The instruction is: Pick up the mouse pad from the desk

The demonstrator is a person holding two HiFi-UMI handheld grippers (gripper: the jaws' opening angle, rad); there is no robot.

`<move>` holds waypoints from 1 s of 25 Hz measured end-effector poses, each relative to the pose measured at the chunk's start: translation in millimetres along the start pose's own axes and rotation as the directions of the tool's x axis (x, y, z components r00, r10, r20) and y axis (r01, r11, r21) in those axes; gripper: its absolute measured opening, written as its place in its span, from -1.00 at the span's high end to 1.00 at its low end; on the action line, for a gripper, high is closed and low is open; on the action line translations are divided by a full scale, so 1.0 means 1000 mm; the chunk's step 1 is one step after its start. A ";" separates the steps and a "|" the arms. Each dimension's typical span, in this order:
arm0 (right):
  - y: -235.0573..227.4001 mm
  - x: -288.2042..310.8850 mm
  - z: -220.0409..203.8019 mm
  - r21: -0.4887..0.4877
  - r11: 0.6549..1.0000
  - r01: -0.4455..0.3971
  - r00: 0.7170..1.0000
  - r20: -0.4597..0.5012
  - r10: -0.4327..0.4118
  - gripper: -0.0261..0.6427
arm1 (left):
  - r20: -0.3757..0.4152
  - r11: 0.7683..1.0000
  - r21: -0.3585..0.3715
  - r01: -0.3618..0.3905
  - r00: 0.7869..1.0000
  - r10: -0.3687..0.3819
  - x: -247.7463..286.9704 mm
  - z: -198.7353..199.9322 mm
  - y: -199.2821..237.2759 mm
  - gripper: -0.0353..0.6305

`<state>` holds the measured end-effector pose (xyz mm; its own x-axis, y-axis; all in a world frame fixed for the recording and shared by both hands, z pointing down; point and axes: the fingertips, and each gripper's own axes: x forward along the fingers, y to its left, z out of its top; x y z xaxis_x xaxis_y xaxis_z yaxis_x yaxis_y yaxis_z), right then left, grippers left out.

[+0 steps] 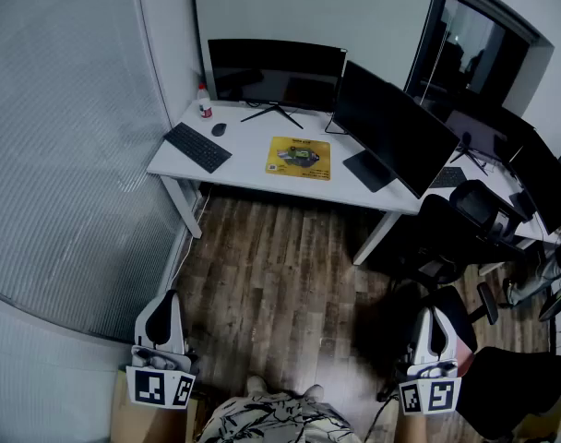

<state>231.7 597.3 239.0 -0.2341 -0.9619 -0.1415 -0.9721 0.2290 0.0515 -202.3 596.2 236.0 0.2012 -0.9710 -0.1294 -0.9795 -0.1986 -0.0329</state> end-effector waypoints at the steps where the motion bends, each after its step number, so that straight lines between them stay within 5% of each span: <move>1: 0.001 0.000 0.001 0.001 1.000 -0.002 1.000 -0.001 0.002 0.89 | -0.002 1.000 -0.002 0.005 1.000 -0.005 -0.001 0.000 -0.002 0.88; 20: 0.016 0.004 0.000 0.084 0.993 -0.084 0.996 0.023 0.082 0.89 | -0.034 1.000 -0.030 0.007 0.999 -0.008 -0.004 -0.013 -0.007 0.87; 22: 0.015 0.007 -0.003 0.081 0.994 -0.074 0.997 0.011 0.074 0.87 | -0.042 1.000 -0.013 -0.004 0.999 0.003 -0.003 -0.013 -0.006 0.69; 25: 0.012 0.009 -0.009 0.093 0.993 -0.077 0.997 -0.002 0.077 0.47 | -0.054 1.000 -0.004 -0.028 0.998 0.027 -0.002 -0.014 -0.005 0.30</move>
<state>218.0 590.3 246.7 -0.3084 -0.9416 -0.1348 -0.9486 0.3150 -0.0298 -197.5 597.0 250.0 0.1737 -0.9818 -0.0766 -0.9847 -0.1723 -0.0249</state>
